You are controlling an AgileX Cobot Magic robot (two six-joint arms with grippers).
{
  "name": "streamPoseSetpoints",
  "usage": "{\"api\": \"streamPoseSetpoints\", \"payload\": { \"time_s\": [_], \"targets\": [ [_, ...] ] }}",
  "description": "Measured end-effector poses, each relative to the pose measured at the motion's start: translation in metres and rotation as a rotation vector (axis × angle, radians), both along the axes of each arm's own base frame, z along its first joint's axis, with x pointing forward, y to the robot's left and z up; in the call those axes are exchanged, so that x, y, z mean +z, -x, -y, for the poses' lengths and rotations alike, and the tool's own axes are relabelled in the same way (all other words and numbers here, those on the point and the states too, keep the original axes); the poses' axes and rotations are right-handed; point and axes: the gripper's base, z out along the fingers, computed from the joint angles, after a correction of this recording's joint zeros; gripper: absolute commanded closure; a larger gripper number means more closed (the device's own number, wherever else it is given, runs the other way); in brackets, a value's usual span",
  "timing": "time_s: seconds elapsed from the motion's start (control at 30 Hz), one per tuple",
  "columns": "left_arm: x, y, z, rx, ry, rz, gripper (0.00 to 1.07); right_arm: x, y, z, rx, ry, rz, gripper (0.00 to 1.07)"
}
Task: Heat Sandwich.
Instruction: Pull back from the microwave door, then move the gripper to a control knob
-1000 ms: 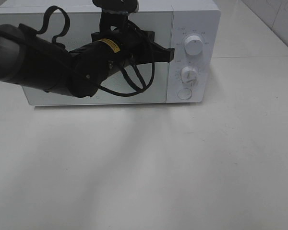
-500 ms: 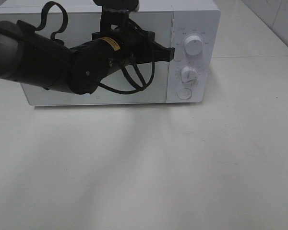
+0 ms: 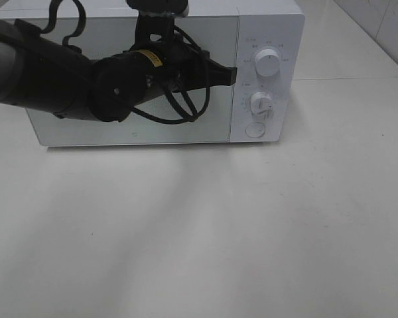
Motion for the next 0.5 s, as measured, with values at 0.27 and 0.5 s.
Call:
{"api": "streamPoseSetpoints", "payload": {
  "time_s": [0.27,0.5],
  "targets": [
    [0.014,0.003,-0.012,0.001,-0.012,-0.130,1.07,0.000,0.000,0.000,0.000,0.000,0.000,0.32],
    [0.009,0.020,-0.014,-0.081,-0.114,-0.350,1.04,0.000,0.000,0.000,0.000,0.000,0.000,0.32]
  ]
}}
